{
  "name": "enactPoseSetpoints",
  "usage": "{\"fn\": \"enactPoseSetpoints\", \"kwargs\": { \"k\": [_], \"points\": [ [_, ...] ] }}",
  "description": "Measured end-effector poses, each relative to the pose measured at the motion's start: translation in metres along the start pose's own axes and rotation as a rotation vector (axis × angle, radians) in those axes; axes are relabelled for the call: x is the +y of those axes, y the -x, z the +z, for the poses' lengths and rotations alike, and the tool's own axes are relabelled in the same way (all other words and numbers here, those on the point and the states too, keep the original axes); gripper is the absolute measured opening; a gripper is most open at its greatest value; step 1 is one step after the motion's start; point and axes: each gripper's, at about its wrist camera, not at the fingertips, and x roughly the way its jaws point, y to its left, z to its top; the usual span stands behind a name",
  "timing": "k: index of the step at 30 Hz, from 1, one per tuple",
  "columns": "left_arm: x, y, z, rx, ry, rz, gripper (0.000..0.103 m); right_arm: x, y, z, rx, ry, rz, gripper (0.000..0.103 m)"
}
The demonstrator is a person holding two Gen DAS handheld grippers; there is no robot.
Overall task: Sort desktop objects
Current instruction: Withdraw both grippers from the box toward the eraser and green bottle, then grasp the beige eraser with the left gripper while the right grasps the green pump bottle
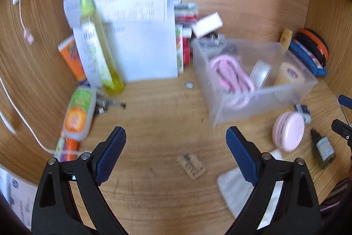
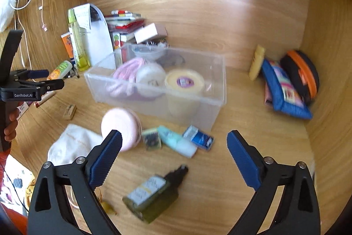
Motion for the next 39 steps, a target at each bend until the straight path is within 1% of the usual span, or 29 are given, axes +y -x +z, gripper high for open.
{"fn": "enactPoseSetpoints", "kwargs": {
  "k": [4, 9, 11, 12, 15, 16, 18, 20, 22, 23, 26, 28, 29, 30, 31, 32, 33, 34, 36, 39],
  "points": [
    [0.003, -0.016, -0.017, 0.07, 0.008, -0.011, 0.093, 0.0, -0.006, -0.019, 0.044, -0.032, -0.002, 0.096],
    [0.003, -0.033, -0.03, 0.128, 0.02, -0.034, 0.093, -0.002, -0.01, -0.034, 0.084, -0.085, 0.061, 0.096],
    [0.002, -0.036, -0.033, 0.133, 0.027, -0.045, 0.093, -0.002, -0.013, -0.038, 0.096, -0.094, 0.077, 0.096],
    [0.001, -0.038, -0.034, 0.131, 0.03, -0.042, 0.09, -0.001, -0.015, -0.04, 0.106, -0.094, 0.078, 0.095],
    [-0.001, -0.043, -0.036, 0.143, 0.027, -0.041, 0.075, 0.001, -0.016, -0.044, 0.119, -0.085, 0.069, 0.091],
    [-0.001, -0.045, -0.035, 0.154, 0.032, -0.043, 0.075, 0.0, -0.017, -0.045, 0.124, -0.085, 0.063, 0.087],
    [0.001, -0.049, -0.036, 0.168, 0.05, -0.05, 0.075, -0.005, -0.017, -0.046, 0.136, -0.096, 0.062, 0.082],
    [0.001, -0.051, -0.035, 0.168, 0.053, -0.04, 0.074, -0.012, -0.018, -0.048, 0.145, -0.119, 0.059, 0.078],
    [0.001, -0.052, -0.035, 0.168, 0.055, -0.041, 0.069, -0.017, -0.018, -0.051, 0.151, -0.134, 0.05, 0.068],
    [0.001, -0.052, -0.036, 0.166, 0.057, -0.043, 0.068, -0.02, -0.017, -0.053, 0.152, -0.142, 0.045, 0.066],
    [0.002, -0.052, -0.037, 0.16, 0.058, -0.039, 0.063, -0.028, -0.02, -0.056, 0.161, -0.154, 0.022, 0.062],
    [0.002, -0.05, -0.037, 0.156, 0.059, -0.039, 0.055, -0.03, -0.022, -0.057, 0.168, -0.156, 0.01, 0.06],
    [0.002, -0.05, -0.037, 0.153, 0.06, -0.038, 0.052, -0.032, -0.023, -0.056, 0.169, -0.158, 0.012, 0.06],
    [0.002, -0.049, -0.038, 0.152, 0.057, -0.034, 0.048, -0.032, -0.024, -0.056, 0.169, -0.157, 0.02, 0.059],
    [0.001, -0.05, -0.037, 0.151, 0.055, -0.031, 0.043, -0.031, -0.025, -0.055, 0.17, -0.153, 0.023, 0.056],
    [0.001, -0.05, -0.038, 0.149, 0.051, -0.025, 0.04, -0.03, -0.026, -0.054, 0.171, -0.147, 0.024, 0.052],
    [0.001, -0.05, -0.037, 0.148, 0.051, -0.02, 0.036, -0.028, -0.029, -0.054, 0.175, -0.137, 0.024, 0.045],
    [0.001, -0.05, -0.037, 0.149, 0.05, -0.017, 0.032, -0.027, -0.031, -0.053, 0.179, -0.125, 0.023, 0.039],
    [0.004, -0.05, -0.036, 0.152, 0.06, -0.026, 0.026, -0.024, -0.032, -0.052, 0.173, -0.113, 0.017, 0.038],
    [0.011, -0.052, -0.033, 0.162, 0.093, -0.054, 0.026, -0.025, -0.032, -0.053, 0.167, -0.121, 0.034, 0.038]
  ]
}}
